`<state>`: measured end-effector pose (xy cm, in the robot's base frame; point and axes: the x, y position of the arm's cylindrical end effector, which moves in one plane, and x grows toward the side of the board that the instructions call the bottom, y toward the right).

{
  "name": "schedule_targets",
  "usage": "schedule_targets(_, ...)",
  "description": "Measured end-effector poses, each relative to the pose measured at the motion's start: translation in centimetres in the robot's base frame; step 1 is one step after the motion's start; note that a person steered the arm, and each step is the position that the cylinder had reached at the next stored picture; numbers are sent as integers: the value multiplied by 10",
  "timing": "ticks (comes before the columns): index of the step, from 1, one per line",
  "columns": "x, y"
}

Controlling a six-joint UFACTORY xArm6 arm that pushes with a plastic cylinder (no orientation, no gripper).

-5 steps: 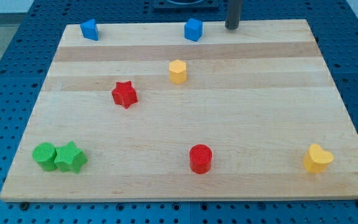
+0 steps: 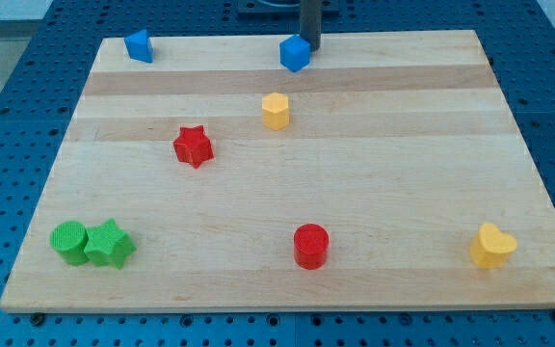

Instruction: Move the blue cube above the red star

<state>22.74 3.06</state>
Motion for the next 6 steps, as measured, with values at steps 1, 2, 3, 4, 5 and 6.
schedule_targets(1,17,-10)
schedule_targets(2,30,-30)
schedule_targets(3,48,-50)
schedule_targets(4,72,-67)
schedule_targets(5,93,-81)
schedule_targets(6,99,-110)
